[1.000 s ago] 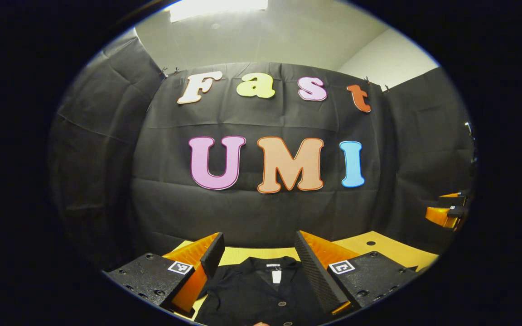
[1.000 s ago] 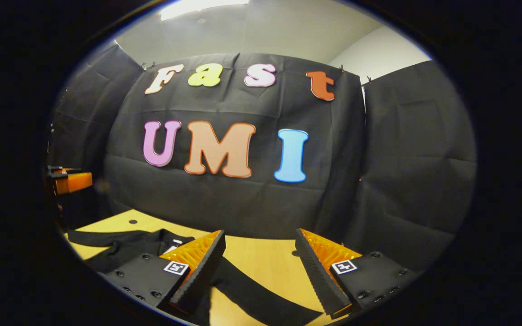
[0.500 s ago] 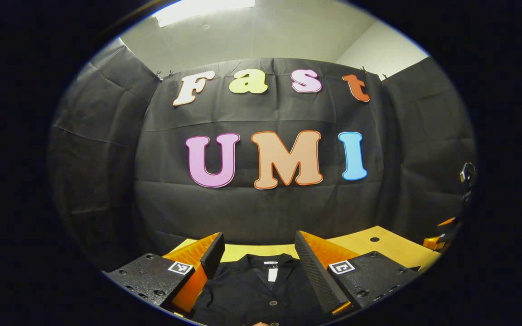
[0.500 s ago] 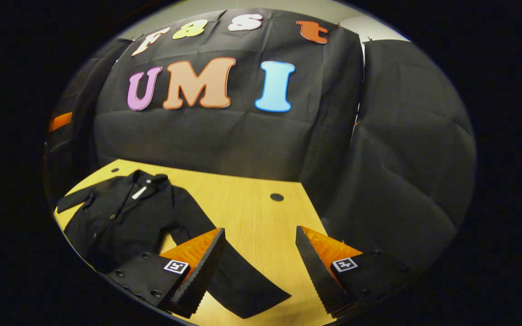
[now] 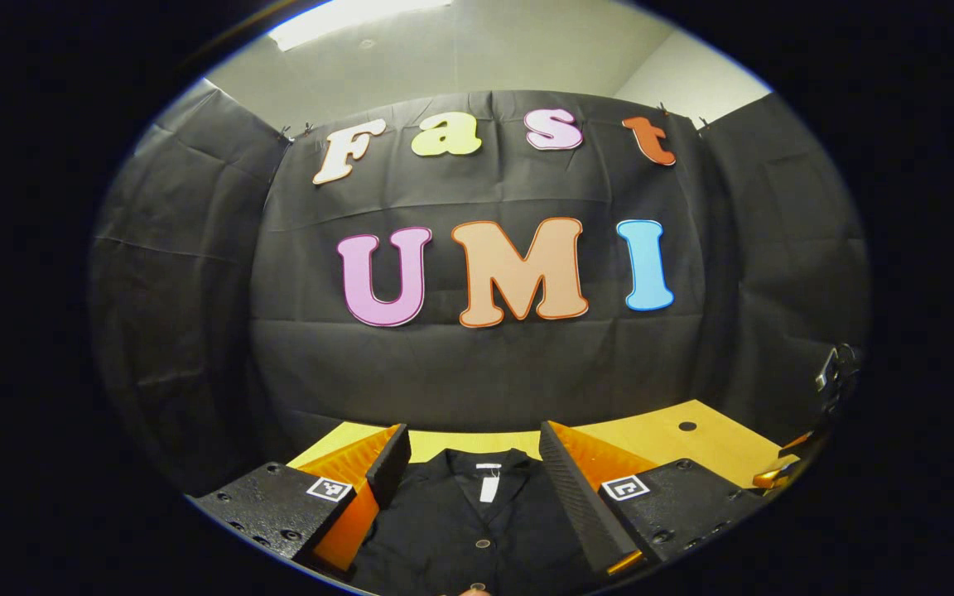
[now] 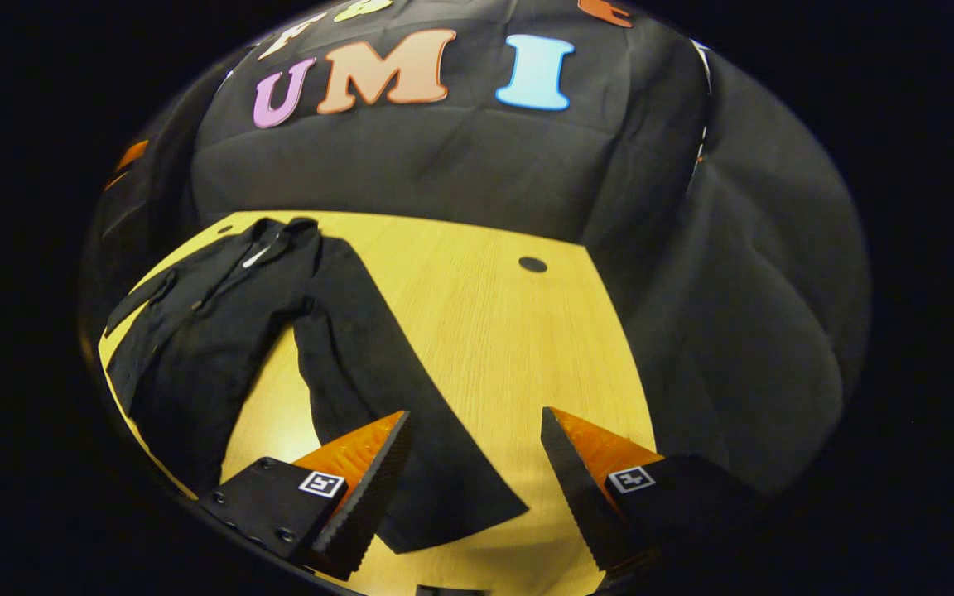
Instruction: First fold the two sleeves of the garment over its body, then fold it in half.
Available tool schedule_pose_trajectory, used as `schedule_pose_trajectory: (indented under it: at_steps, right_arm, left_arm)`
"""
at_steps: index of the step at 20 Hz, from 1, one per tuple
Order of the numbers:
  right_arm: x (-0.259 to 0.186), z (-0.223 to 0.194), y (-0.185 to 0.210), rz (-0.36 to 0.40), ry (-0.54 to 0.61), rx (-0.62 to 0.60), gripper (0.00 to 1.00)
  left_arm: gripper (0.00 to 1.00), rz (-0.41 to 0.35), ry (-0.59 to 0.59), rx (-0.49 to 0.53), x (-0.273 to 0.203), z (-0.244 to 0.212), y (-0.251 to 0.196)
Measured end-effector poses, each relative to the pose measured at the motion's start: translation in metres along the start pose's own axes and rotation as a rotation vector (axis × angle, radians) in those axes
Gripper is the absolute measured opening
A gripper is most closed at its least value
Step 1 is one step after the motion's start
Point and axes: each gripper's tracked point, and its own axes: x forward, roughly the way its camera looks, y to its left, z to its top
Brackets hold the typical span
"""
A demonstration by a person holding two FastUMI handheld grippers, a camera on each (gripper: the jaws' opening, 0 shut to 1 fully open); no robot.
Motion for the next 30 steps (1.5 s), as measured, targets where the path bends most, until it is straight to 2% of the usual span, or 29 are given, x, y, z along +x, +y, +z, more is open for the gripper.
schedule_pose_trajectory:
  at_steps: [8, 11, 14, 16, 18, 21, 22, 24, 26, 30]
  right_arm:
    - [0.033, -0.044, 0.008, 0.077, 0.214, -0.063, 1.00]
    - [0.031, -0.051, 0.011, 0.125, 0.309, -0.076, 1.00]
    - [0.033, -0.054, 0.016, 0.157, 0.333, -0.006, 0.99]
    - [0.035, -0.054, 0.025, 0.175, 0.317, -0.019, 0.91]
    - [0.034, -0.053, 0.041, 0.205, 0.298, -0.040, 0.58]
    - [0.034, -0.051, 0.046, 0.156, 0.266, -0.053, 0.09]
    - [0.031, -0.050, 0.044, 0.141, 0.253, -0.053, 0.05]
    - [0.026, -0.043, 0.051, 0.138, 0.230, -0.030, 0.04]
    - [0.017, -0.024, 0.060, 0.166, 0.191, 0.035, 0.04]
    - [-0.009, 0.040, 0.084, 0.171, 0.035, 0.099, 0.04]
  left_arm:
    - [0.94, 0.037, 0.022, 0.007, -0.005, -0.008, -0.003]
    - [0.93, 0.037, 0.023, 0.009, -0.005, -0.009, -0.006]
    - [0.93, 0.031, 0.027, 0.013, -0.005, -0.011, -0.011]
    - [0.94, 0.030, 0.021, 0.017, -0.004, -0.008, -0.012]
    - [0.93, 0.029, 0.012, 0.024, -0.003, -0.006, -0.013]
    - [0.93, 0.032, 0.007, 0.022, -0.005, -0.005, -0.012]
    - [0.94, 0.036, 0.009, 0.022, -0.005, -0.006, -0.009]
    - [0.97, 0.039, 0.015, 0.023, -0.007, -0.008, -0.004]
    - [0.99, 0.043, 0.006, 0.021, -0.009, -0.007, 0.003]
    - [0.99, 0.033, 0.001, 0.006, -0.007, -0.010, 0.017]
